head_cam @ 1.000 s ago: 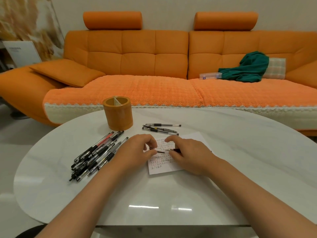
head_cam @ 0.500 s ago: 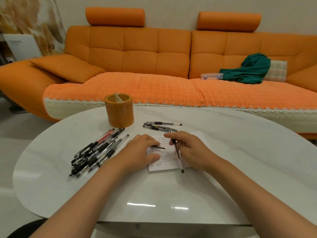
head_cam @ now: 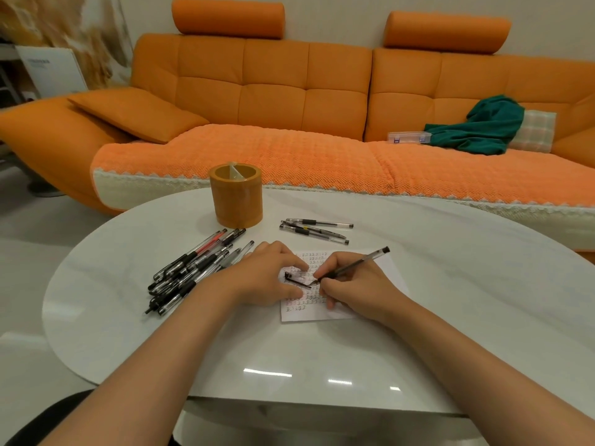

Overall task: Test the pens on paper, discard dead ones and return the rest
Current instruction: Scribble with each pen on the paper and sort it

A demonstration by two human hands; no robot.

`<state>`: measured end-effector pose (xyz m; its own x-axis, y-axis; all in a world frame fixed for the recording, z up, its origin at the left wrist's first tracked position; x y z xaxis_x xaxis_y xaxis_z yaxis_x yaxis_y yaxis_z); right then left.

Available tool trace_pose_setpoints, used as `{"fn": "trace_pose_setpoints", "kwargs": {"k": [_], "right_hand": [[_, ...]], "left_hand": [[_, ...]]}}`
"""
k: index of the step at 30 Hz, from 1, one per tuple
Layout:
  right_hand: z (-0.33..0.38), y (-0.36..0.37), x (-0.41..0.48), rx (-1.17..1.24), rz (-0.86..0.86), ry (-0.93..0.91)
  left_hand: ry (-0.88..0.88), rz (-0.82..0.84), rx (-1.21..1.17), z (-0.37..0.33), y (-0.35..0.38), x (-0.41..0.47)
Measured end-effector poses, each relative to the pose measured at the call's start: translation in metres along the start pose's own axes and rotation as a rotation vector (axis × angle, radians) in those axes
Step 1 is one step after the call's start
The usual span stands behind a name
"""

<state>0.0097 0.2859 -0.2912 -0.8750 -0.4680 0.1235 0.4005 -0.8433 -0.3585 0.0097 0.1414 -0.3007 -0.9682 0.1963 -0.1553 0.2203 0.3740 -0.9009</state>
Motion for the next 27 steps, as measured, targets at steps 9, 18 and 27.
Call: {"fn": "trace_pose_setpoints", "kwargs": {"k": [9, 18, 27], "right_hand": [[-0.001, 0.021, -0.004, -0.026, 0.152, 0.001], [0.000, 0.019, -0.005, -0.093, 0.125, -0.035], [0.003, 0.024, -0.007, -0.140, 0.139, -0.049]], "left_hand": [[0.020, -0.002, 0.019, 0.000, 0.003, 0.000], [0.019, -0.046, 0.046, -0.003, 0.002, -0.001], [0.000, -0.051, 0.024, -0.002, 0.001, 0.000]]}}
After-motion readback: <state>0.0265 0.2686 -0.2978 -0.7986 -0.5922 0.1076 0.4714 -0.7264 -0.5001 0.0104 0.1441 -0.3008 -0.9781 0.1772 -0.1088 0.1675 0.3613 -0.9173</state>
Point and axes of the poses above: each hand's wrist, its own x-axis towards the middle knuckle, its own y-axis out of the palm, z = x × y, the point moved 9 cm from there along x, towards the middle knuckle, and after that the axes turned 5 degrees about -y, right-handed, at the moved point
